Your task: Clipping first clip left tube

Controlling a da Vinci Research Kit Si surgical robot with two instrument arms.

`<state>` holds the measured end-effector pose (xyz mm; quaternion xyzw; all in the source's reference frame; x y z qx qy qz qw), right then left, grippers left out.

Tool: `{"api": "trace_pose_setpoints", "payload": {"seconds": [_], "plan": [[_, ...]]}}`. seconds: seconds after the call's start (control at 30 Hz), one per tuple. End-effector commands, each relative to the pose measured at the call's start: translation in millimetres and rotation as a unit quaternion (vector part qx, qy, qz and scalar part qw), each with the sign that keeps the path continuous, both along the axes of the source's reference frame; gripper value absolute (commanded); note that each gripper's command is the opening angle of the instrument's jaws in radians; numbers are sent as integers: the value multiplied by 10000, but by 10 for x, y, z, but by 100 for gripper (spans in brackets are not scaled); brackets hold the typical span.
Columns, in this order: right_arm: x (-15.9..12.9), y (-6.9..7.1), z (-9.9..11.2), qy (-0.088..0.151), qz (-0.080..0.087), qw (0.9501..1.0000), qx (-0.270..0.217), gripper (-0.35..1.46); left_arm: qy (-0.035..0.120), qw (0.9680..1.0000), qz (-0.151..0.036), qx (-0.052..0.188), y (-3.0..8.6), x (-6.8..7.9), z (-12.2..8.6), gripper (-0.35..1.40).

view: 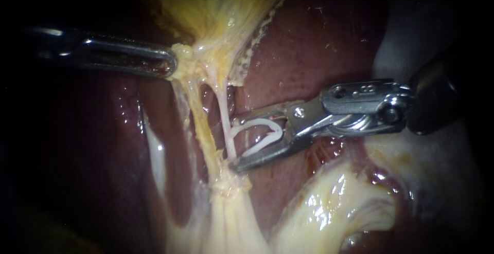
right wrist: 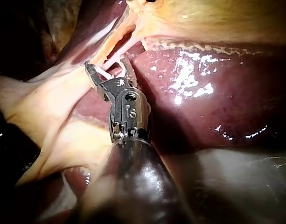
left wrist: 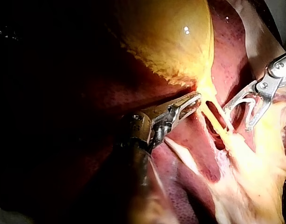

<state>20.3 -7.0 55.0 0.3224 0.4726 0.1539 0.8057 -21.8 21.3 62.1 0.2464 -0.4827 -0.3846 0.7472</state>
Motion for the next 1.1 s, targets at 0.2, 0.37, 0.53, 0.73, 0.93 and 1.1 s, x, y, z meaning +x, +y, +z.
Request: {"api": "trace_pose_setpoints", "payload": {"seconds": [0.2, 0.37, 0.53, 0.73, 0.93, 1.1], "plan": [[2, -3, -15, 303, -126, 9993, 197, 50, -2, 10000, -1, -1, 0, 0, -1, -35], [9, -6, -15, 408, -238, 9986, 250, 49, -1, 10000, -1, -1, 0, 0, 0, -35], [13, -7, -5, 397, -227, 9987, 225, 49, -1, 10000, -1, -1, 0, 0, 0, -35], [17, -11, 12, 403, -261, 9986, 202, 49, -1, 10000, -1, -1, 0, 0, 0, -35], [23, -17, 28, 384, -287, 9985, 260, 50, 0, 10000, -2, -3, 0, 0, 0, -35], [26, -19, 40, 384, -309, 9985, 256, 50, 0, 10000, -1, -4, 0, 0, 0, -35]]}}
